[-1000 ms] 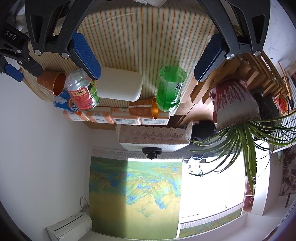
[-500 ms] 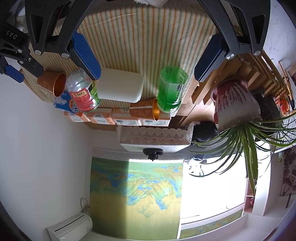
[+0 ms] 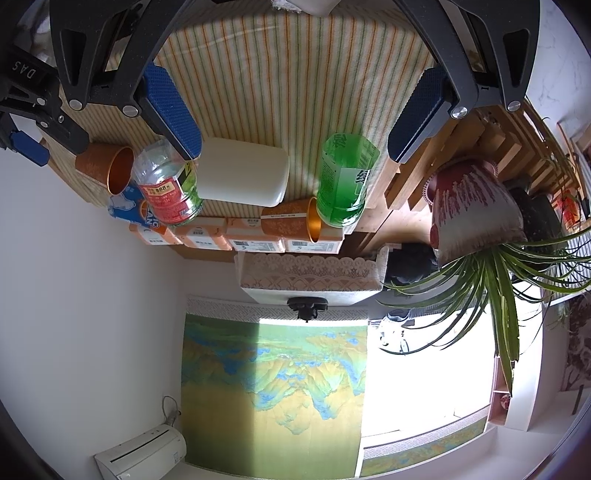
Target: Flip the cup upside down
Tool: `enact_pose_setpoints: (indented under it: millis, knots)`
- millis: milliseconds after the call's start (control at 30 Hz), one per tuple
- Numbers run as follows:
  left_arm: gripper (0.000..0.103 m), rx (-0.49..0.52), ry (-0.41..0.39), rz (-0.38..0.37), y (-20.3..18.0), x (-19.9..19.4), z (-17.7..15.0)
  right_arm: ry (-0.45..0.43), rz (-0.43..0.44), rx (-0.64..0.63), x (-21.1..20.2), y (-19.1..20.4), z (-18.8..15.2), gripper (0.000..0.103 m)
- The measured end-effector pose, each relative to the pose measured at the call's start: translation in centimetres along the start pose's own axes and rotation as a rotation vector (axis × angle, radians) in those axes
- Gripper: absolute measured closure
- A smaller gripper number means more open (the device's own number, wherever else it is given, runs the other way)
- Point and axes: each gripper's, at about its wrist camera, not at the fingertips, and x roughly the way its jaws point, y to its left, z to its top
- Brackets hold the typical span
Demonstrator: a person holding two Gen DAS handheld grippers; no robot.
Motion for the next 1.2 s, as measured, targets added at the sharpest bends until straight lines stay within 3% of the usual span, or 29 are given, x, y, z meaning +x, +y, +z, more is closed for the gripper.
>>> enact_pose_setpoints:
  millis: [733, 1033, 1200]
  knots:
    - [0.001, -0.011, 0.032, 0.009, 1.1, 1.0, -0.3, 0.030, 0.040, -0.033, 1.0, 0.8, 0.5, 0.013]
    - [0.001, -0.029, 0.055, 0.016, 2.7, 1.1, -0.4, 0.074, 0.155, -0.120, 2.6, 2.1, 2.7, 0.013]
    - [0.001, -0.033, 0.064, 0.024, 3.4, 0.9, -0.6, 0.143, 0.260, -0.259, 4.8, 4.8, 4.6, 0.013]
